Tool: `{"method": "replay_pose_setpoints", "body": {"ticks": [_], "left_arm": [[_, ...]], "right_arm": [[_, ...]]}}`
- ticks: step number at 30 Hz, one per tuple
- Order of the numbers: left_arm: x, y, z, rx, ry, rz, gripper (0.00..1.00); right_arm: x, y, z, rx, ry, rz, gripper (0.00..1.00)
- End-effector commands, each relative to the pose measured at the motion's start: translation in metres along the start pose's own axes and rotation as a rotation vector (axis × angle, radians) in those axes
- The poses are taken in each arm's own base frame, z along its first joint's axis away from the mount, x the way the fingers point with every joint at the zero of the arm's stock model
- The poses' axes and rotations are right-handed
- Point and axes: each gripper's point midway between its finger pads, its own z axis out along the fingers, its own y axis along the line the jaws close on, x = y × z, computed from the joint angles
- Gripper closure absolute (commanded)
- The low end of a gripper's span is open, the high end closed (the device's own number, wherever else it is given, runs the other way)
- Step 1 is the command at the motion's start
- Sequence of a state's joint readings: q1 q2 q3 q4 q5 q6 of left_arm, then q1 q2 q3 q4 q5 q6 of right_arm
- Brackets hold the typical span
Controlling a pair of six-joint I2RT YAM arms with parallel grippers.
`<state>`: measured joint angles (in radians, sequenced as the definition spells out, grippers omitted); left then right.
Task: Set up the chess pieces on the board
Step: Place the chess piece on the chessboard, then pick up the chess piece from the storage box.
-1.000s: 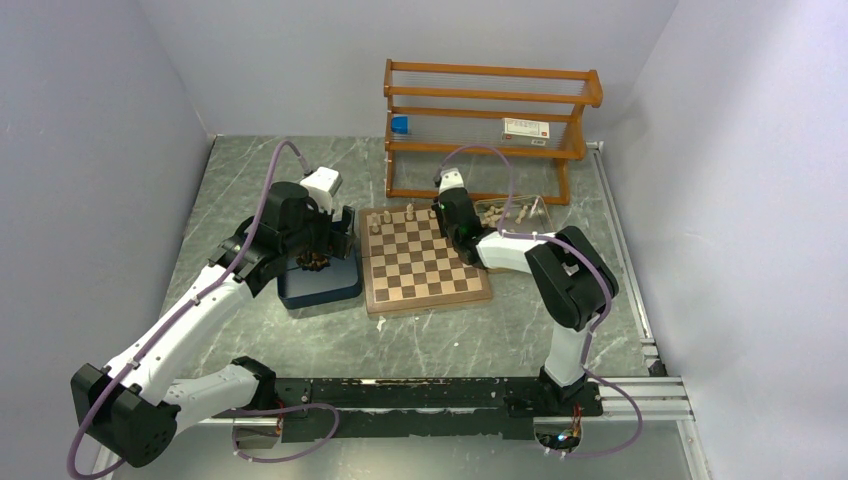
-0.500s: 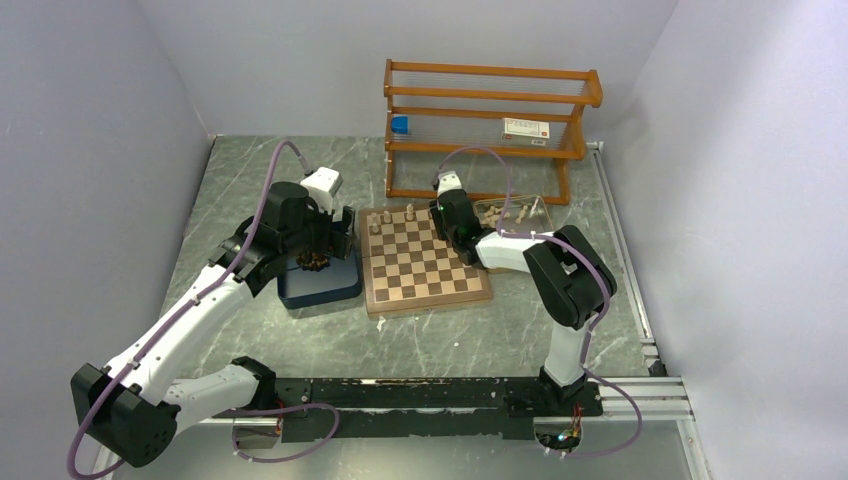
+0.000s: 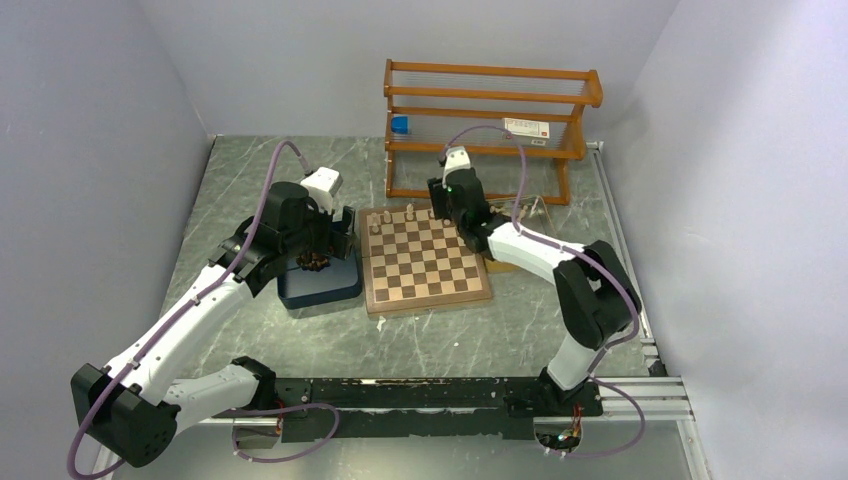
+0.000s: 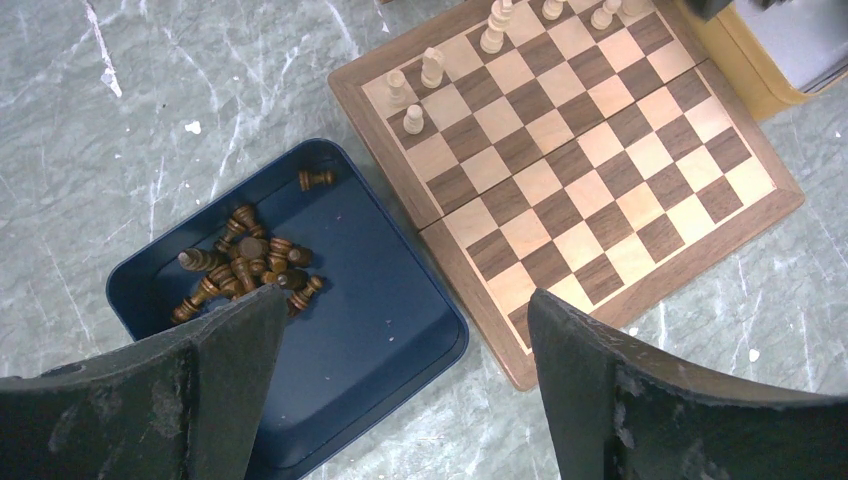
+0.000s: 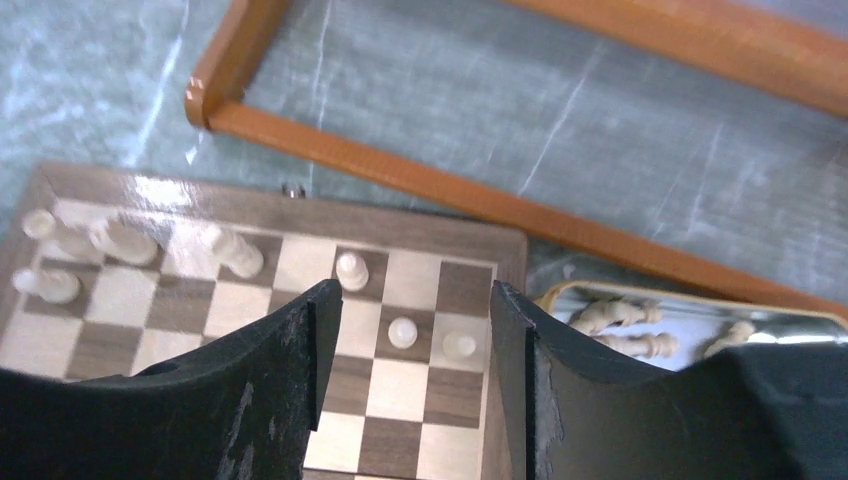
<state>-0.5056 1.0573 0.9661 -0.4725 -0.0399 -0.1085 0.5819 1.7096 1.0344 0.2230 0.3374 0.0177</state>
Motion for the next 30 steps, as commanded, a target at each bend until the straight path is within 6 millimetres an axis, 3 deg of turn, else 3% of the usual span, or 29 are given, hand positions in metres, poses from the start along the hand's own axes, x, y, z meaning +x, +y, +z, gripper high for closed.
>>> {"method": "replay_pose_setpoints", "body": {"ticks": [1, 8, 11, 17, 21, 25, 30], "left_arm": [[-0.006, -0.004, -0.001, 0.019, -0.033, 0.014, 0.05], [-0.008, -0.002, -0.003, 0.013, -0.039, 0.012, 0.05], [-0.007, -0.002, -0.003, 0.013, -0.038, 0.011, 0.04], [-0.007, -0.002, -0.002, 0.011, -0.034, 0.009, 0.03], [-0.006, -0.003, -0.001, 0.014, -0.033, 0.011, 0.03], [-0.006, -0.003, 0.0, 0.014, -0.029, 0.012, 0.04], [-0.005, -0.003, 0.0, 0.015, -0.026, 0.013, 0.04]], "right_arm": [[-0.032, -0.022, -0.011, 0.069, -0.014, 0.036, 0.4], [-0.022, -0.097, -0.01, 0.103, 0.071, 0.263, 0.51], [-0.014, -0.132, -0.02, 0.195, 0.073, 0.26, 0.6], [0.021, -0.175, -0.026, 0.299, 0.162, 0.251, 0.72], [0.05, -0.183, -0.017, 0.273, 0.238, 0.273, 0.76], [0.07, -0.183, -0.005, 0.237, 0.285, 0.27, 0.71], [0.081, -0.164, 0.012, 0.149, 0.326, 0.332, 0.7]]}}
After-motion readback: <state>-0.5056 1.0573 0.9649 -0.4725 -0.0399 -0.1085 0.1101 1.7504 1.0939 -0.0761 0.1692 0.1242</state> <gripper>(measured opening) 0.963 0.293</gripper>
